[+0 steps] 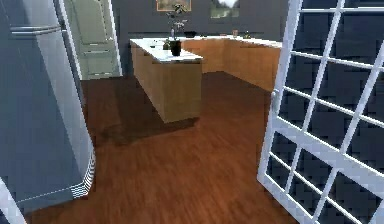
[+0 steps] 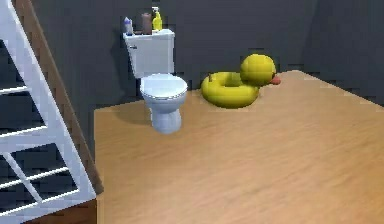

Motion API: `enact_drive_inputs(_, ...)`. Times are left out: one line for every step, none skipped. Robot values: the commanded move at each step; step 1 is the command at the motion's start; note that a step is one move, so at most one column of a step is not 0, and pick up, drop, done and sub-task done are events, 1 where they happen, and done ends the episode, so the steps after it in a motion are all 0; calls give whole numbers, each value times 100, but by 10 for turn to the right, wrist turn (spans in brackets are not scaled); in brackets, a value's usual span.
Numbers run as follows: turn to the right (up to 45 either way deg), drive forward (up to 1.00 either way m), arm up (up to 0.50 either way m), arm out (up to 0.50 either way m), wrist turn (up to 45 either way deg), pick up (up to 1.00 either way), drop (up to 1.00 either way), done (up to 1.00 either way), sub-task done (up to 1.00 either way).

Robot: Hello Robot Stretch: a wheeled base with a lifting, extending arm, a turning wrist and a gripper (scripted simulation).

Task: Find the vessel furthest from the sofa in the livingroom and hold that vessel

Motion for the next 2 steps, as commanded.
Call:
enact_drive_inputs(0, 100, 0, 0, 0, 0, 0, 0, 0)
enact_drive_inputs(-30, 0, 0, 0, 0, 0, 0, 0, 0)
